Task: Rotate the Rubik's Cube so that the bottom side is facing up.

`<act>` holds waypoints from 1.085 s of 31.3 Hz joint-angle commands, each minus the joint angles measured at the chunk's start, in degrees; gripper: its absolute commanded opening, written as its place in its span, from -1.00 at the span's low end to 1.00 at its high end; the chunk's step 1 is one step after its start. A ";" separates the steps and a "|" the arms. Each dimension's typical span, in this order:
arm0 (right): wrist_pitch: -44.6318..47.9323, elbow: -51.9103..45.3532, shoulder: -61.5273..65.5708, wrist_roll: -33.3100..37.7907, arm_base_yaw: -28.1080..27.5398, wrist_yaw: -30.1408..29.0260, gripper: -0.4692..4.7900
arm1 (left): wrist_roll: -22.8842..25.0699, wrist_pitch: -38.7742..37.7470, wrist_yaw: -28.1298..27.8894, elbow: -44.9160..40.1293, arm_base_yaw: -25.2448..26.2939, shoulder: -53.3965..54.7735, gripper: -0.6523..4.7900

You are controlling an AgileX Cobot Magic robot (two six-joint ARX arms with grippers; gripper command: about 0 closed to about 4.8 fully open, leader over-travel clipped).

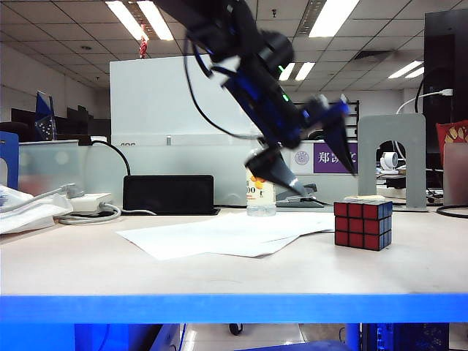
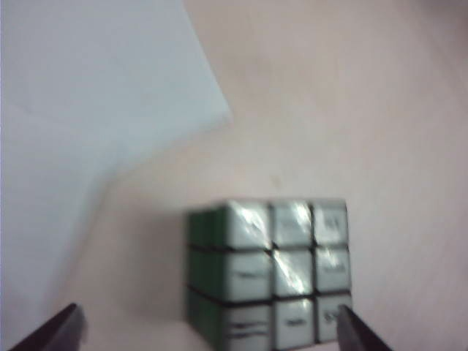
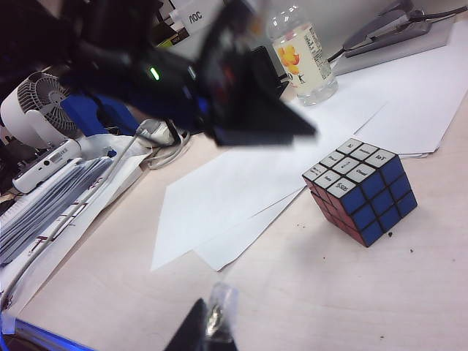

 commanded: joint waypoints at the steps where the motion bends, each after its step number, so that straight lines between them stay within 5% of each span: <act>1: 0.92 0.20 -0.09 0.07 -0.04 -0.07 -0.83 | 3.28 0.07 -0.63 0.15 -2.58 0.02 1.00; 5: 0.94 0.20 -0.09 0.09 -0.04 -0.07 -0.83 | 8.35 0.66 -5.79 0.15 -4.52 0.02 1.00; 27: 0.55 0.20 -0.09 0.09 0.02 -1.16 -0.83 | 7.41 2.21 -6.21 0.17 -5.11 3.19 0.99; 30: 0.55 0.20 -0.09 0.09 0.04 -1.18 -0.83 | 5.81 2.25 -6.10 0.15 -4.94 3.21 0.74; 34: 0.55 0.20 -0.09 0.09 0.04 -1.18 -0.83 | 4.79 3.58 -3.96 0.17 -4.83 3.21 0.01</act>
